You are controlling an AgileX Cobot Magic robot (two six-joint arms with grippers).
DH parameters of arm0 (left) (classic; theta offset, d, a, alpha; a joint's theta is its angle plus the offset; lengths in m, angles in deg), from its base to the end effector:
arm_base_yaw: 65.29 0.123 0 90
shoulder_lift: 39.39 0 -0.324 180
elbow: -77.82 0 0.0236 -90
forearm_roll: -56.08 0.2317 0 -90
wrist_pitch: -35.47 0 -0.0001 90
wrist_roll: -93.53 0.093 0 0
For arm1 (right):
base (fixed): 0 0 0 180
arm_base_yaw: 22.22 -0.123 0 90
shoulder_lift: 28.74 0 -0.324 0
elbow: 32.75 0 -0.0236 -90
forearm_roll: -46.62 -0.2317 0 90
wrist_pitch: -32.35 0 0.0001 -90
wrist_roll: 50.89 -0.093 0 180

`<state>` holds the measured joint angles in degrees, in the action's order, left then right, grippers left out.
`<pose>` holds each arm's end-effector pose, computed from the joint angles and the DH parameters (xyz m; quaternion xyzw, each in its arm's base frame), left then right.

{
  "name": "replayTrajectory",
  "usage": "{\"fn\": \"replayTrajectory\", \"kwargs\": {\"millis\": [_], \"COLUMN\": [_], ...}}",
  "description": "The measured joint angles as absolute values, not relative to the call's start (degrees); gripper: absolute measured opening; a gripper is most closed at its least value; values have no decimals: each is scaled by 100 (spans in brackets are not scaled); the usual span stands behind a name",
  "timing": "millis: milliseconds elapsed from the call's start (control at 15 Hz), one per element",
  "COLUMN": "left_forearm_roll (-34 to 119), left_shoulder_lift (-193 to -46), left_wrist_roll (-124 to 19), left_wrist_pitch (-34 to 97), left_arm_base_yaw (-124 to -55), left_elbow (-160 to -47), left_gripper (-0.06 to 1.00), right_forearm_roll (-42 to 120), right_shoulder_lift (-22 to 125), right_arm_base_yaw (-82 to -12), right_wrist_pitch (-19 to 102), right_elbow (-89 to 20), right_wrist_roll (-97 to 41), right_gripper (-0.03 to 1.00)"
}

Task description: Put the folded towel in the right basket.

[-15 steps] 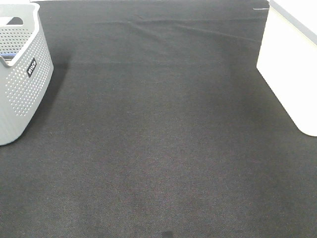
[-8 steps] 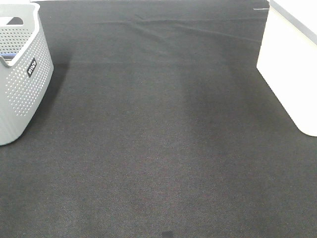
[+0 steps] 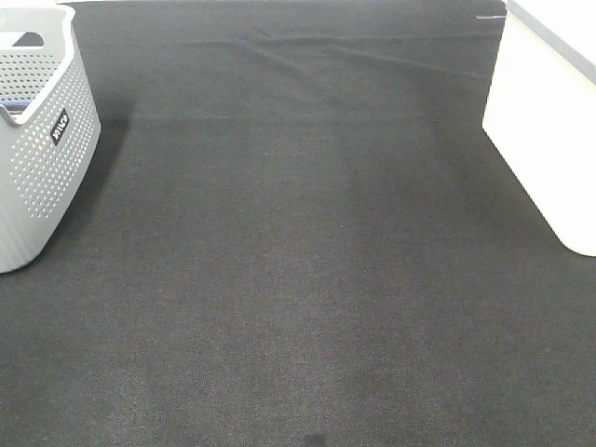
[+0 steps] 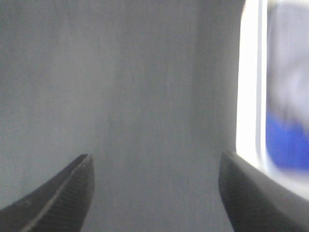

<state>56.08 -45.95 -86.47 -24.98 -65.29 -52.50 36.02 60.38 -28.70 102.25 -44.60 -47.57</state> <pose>-0.0593 0.0000 0.2665 0.0000 0.8512 0.0000 0.5248 0.2623 0.0460 0.4443 -0.0757 0.9522 0.0999 0.2787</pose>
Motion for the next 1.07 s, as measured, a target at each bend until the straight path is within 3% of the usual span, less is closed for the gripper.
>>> {"fn": "replayTrajectory", "kwargs": {"millis": [267,333,600,867,1067], "left_forearm_roll": [5608,5608,5608,5608,5608], "left_shoulder_lift": [-4595,-4595,-4595,-4595,-4595], "left_wrist_roll": [-8647,-8647,-8647,-8647,-8647], "left_wrist_pitch": [-2498,-2498,-2498,-2498,-2498], "left_arm_base_yaw": [-6529,-6529,-6529,-6529,-6529], "left_elbow": [-5250,-5250,-5250,-5250,-5250], "left_gripper": [97,97,97,97,97], "right_forearm_roll": [3671,3671,3671,3694,3809], "right_shoulder_lift": [3976,3976,1964,-236,-1084], "right_arm_base_yaw": [-2870,-2870,-2870,-2870,-2870], "right_wrist_pitch": [10219,10219,10219,9440,9354], "right_elbow": [-1498,-1498,467,1544,1619], "right_wrist_roll": [-4751,-4751,-4499,-4390,-4350], "right_gripper": [69,69,69,69,69]}}
